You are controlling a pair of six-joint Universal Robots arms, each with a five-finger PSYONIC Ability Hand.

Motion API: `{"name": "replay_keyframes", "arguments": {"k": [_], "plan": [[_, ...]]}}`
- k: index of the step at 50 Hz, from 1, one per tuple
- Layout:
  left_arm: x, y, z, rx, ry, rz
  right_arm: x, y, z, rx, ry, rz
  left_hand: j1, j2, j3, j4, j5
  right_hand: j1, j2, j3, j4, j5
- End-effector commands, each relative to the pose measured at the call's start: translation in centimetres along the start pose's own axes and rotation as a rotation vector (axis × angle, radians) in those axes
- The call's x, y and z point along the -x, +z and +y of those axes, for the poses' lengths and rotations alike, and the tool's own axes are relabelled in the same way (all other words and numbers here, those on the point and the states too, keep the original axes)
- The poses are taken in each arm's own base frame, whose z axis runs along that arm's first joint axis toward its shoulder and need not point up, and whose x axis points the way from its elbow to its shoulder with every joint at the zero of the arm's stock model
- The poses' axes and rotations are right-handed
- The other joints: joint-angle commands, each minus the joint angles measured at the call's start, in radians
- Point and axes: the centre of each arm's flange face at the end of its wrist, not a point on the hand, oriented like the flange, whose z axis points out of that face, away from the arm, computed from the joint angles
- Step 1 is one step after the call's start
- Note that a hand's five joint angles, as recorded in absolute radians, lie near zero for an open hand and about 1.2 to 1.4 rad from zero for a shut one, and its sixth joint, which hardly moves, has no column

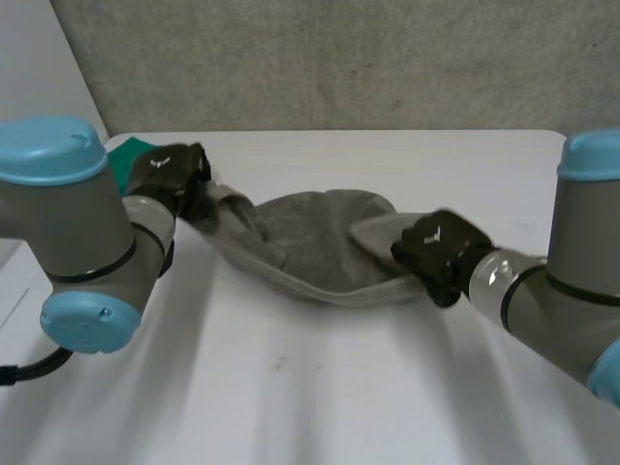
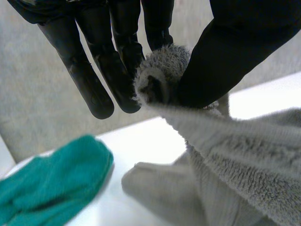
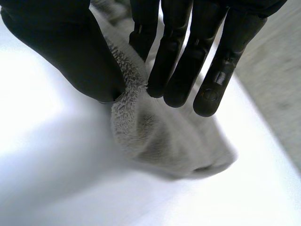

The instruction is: Fold the laundry.

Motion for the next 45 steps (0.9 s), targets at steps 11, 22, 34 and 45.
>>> {"name": "replay_keyframes", "arguments": {"k": [11, 22, 34, 45], "plan": [[1.0, -1.1, 2.9, 0.098, 0.106, -0.006, -1.0, 3.7, -0.2, -0.110, 0.204, 0.078, -0.892, -0.962, -0.958, -0.968, -0.906, 0.406, 0.229, 0.212, 0.205, 0.231], [0.6, -6.2, 2.3, 0.041, 0.288, 0.277, -1.6, 3.6, -3.3, -0.212, 0.283, 0.091, -0.851, -0.921, -0.918, -0.927, -0.865, 0.406, 0.229, 0.212, 0.205, 0.231], [1.4, -8.7, 4.4, 0.153, 0.283, 0.249, -1.6, 2.2, -5.0, -0.261, 0.327, 0.085, -0.778, -0.848, -0.844, -0.854, -0.791, 0.406, 0.229, 0.212, 0.205, 0.231], [2.0, -7.1, 6.9, 0.255, 0.294, 0.174, -2.5, -0.4, -6.7, -0.324, 0.322, 0.117, -0.728, -0.798, -0.794, -0.804, -0.742, 0.406, 0.229, 0.212, 0.205, 0.231]]}}
